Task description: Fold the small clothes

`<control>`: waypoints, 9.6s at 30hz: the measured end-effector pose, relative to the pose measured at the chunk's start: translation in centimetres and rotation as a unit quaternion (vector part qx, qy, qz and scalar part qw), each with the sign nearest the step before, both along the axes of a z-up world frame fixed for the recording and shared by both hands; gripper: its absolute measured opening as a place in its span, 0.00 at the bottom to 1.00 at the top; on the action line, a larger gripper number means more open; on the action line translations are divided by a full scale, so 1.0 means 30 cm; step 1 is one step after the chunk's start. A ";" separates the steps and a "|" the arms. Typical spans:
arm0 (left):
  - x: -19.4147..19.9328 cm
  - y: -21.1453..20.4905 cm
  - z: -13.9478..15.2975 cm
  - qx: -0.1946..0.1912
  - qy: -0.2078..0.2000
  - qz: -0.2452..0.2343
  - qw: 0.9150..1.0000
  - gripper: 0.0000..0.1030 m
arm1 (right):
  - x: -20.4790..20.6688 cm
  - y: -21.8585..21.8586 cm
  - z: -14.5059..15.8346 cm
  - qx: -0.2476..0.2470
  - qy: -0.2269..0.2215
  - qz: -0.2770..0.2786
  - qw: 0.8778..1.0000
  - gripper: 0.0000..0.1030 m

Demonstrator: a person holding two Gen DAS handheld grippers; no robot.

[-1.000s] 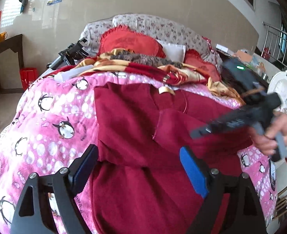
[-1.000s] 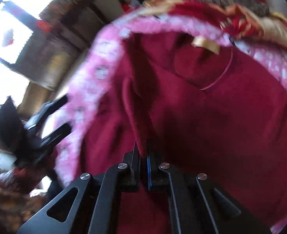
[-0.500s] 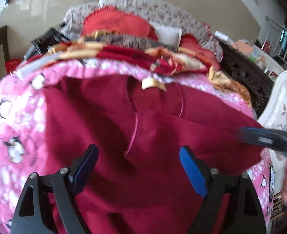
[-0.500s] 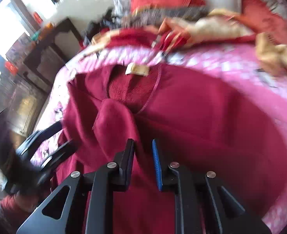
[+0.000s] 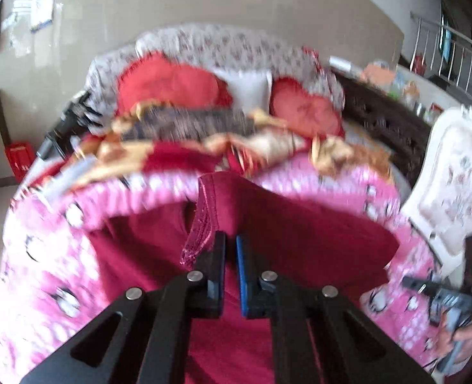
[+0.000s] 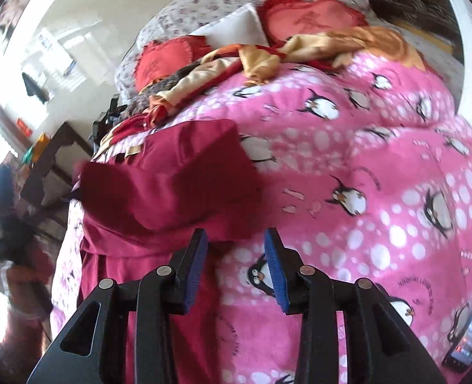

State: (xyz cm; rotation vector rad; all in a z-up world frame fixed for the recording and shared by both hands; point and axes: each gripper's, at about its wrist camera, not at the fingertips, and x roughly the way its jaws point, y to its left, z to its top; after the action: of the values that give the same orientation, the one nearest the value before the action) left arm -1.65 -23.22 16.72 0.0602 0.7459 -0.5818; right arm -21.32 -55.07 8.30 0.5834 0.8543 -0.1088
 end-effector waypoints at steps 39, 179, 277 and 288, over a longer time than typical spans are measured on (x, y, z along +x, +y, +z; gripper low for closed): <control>0.049 0.173 -0.344 0.078 0.110 0.075 0.988 0.43 | 0.108 0.292 -0.076 -0.180 0.047 0.077 0.979 0.06; -0.611 0.699 -0.292 0.044 0.174 0.138 0.974 0.80 | -0.261 1.275 -0.089 0.089 0.048 0.453 0.886 0.12; -0.384 0.531 -0.161 -0.074 0.156 0.064 0.983 0.06 | -0.232 0.291 0.093 0.087 -0.124 0.102 0.983 0.00; 0.011 0.397 -0.133 -0.063 0.111 0.093 0.987 0.06 | 0.154 0.163 0.123 0.049 -0.122 0.061 0.989 0.00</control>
State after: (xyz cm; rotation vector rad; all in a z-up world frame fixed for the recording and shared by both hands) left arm -1.32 -11.30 12.72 -0.1925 0.9177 -0.4603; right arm -16.71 -50.19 11.98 0.6218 0.6581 0.1145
